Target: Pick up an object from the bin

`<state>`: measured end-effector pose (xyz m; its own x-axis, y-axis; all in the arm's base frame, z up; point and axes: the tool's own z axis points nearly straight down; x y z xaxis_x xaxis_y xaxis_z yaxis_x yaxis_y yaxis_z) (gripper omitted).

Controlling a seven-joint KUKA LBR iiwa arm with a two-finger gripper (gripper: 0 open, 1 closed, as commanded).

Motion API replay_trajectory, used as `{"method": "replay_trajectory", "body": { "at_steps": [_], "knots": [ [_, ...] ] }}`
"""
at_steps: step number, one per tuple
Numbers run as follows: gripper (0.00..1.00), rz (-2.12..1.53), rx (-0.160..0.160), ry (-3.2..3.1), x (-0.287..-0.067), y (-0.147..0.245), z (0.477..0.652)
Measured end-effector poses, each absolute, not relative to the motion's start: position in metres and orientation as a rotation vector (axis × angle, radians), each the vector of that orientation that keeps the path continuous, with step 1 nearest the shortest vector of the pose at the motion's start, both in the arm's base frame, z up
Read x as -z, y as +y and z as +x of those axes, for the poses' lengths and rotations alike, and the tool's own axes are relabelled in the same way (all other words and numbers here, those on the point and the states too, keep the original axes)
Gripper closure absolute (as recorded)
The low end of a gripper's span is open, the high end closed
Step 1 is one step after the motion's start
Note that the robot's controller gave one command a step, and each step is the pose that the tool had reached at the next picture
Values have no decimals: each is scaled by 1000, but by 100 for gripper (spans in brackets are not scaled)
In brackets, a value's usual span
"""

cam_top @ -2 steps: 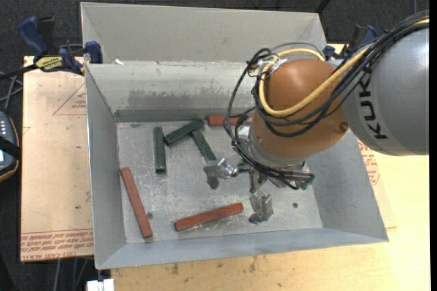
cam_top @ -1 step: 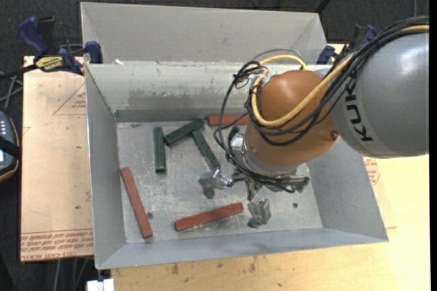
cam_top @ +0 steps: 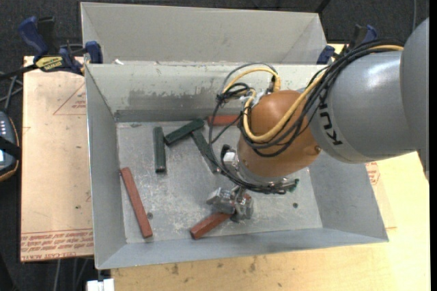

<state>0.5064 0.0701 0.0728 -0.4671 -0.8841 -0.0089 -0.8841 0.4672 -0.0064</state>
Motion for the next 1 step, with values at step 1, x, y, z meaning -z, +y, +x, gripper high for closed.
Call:
{"method": "replay_trajectory", "body": {
  "at_steps": [1],
  "knots": [
    [100, -1616, 2, 2681, -73, 70, 506]
  ]
}}
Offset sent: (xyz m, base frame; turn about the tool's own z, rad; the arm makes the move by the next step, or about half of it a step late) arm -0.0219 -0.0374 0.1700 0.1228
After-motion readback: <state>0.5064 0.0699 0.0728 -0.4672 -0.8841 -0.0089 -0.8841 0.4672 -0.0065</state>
